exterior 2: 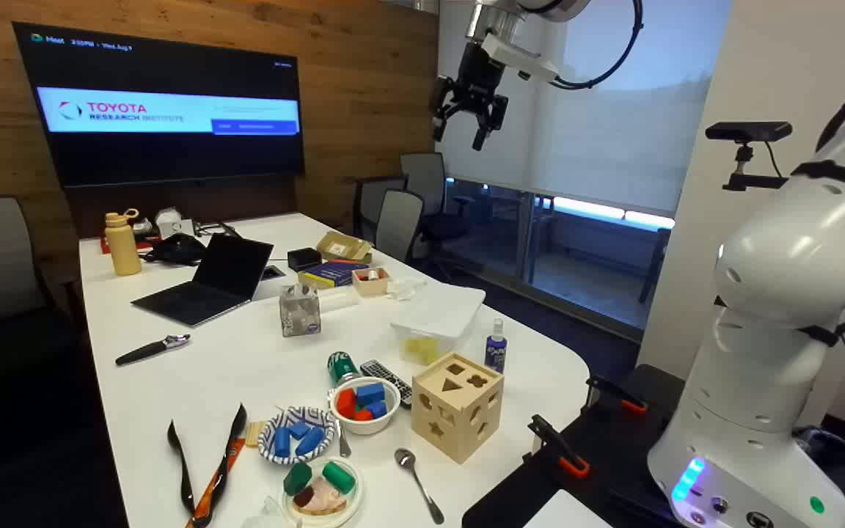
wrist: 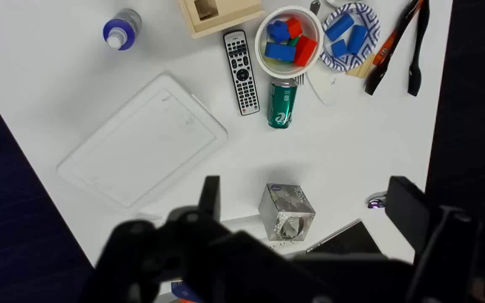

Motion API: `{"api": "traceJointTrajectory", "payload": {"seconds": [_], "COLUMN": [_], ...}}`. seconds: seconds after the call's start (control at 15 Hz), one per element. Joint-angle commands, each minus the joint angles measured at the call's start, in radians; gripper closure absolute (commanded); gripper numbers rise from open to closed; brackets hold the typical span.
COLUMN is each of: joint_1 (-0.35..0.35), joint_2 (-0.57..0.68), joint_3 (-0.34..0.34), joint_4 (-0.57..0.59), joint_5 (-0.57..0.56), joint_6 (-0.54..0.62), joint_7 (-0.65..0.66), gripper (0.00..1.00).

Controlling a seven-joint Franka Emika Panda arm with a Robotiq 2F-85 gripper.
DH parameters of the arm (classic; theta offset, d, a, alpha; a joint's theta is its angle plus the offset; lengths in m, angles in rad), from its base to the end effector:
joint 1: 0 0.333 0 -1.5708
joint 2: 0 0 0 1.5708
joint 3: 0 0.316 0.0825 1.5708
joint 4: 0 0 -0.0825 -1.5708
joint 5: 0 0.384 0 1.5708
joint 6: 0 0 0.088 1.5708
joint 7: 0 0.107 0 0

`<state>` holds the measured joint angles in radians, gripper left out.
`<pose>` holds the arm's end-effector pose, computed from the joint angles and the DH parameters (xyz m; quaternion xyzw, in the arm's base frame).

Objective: Move the blue bottle forward

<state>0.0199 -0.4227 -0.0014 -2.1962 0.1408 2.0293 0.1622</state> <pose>0.4505 0.0163 0.5778 -0.9852 0.0938 -0.1207 0.0780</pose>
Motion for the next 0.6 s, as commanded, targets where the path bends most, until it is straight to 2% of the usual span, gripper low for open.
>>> {"api": "traceJointTrajectory", "payload": {"seconds": [0.0,0.33,0.53], "joint_1": [-0.01,-0.083,-0.118], "joint_2": [0.001,0.043,0.112], "joint_3": [0.008,-0.002,-0.028], "joint_4": [0.003,-0.08,-0.16], "joint_5": [0.004,-0.075,-0.062], "joint_6": [-0.003,0.12,0.223], "joint_7": [-0.003,0.073,0.095], "gripper": [0.0,0.0,0.0]}}
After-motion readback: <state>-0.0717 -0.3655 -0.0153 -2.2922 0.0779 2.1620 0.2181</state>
